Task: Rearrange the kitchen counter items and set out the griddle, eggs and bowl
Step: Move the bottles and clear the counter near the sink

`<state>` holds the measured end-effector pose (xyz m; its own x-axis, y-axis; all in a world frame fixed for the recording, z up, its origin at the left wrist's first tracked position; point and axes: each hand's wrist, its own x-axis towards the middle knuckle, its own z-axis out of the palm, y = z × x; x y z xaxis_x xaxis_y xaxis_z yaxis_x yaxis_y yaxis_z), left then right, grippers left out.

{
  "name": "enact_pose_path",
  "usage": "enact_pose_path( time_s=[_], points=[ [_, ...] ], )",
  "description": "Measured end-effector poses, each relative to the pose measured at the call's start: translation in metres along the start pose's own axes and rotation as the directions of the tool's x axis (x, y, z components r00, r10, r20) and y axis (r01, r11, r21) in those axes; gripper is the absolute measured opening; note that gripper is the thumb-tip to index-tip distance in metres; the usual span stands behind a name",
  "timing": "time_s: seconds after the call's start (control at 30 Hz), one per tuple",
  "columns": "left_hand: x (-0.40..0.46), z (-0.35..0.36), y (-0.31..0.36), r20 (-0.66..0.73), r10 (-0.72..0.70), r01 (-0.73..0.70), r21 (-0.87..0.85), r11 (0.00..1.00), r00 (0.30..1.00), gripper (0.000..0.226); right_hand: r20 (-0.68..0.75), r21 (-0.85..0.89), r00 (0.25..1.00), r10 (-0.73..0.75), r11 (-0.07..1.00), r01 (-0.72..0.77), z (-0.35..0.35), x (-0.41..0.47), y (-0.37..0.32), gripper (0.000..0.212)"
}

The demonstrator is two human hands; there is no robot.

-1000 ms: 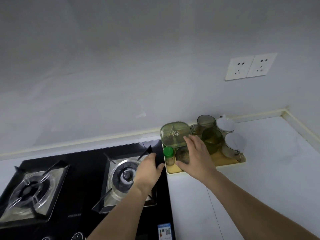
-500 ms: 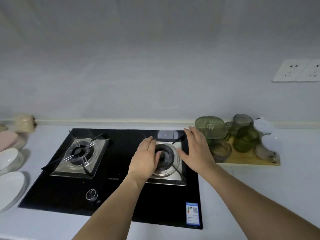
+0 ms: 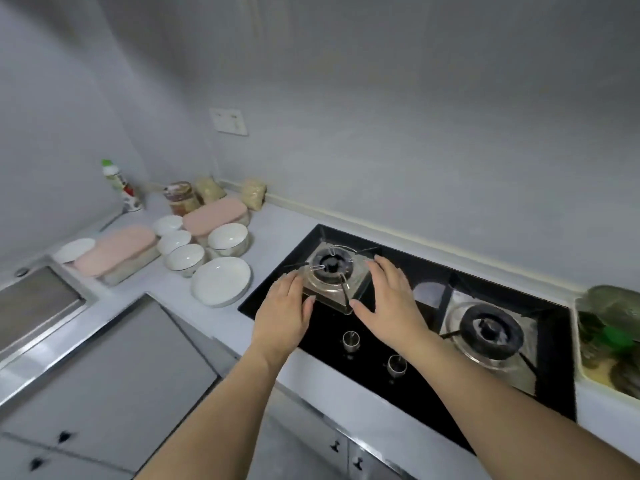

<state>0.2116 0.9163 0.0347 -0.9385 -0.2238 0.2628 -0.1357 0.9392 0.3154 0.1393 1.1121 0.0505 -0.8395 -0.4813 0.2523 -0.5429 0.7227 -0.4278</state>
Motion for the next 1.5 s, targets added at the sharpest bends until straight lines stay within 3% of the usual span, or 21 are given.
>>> enact_pose_path(
  time_s=[0.3,0.67,1.2,1.37,1.5],
  points=[
    [-0.055,-0.077,-0.178,-0.072,-0.237,0.239,0.025,0.971,0.969,0.051,0.127,0.098,0.978,-0.166,0.983,0.154,0.09,0.034,-0.166,0.075],
    [-0.055,-0.095,-0.288,-0.117,-0.398,0.39,-0.084,0.917,0.91,0.048,0.223,0.108,0.934,-0.28,0.959,0.262,0.155,0.101,-0.253,0.072],
    [0.141,-0.127,-0.459,-0.169,-0.496,0.496,-0.045,0.867,0.852,0.045,0.164,0.186,0.916,-0.366,0.923,0.336,0.258,0.348,-0.335,0.066],
    [0.179,-0.151,-0.516,-0.124,-0.424,0.435,0.075,0.897,0.897,0.042,0.193,0.208,0.905,-0.378,0.918,0.339,0.286,0.402,-0.366,0.065],
    [0.218,-0.17,-0.578,-0.163,-0.497,0.511,0.054,0.858,0.852,0.038,0.187,0.26,0.911,-0.367,0.913,0.315,0.312,0.455,-0.401,0.065]
  ],
)
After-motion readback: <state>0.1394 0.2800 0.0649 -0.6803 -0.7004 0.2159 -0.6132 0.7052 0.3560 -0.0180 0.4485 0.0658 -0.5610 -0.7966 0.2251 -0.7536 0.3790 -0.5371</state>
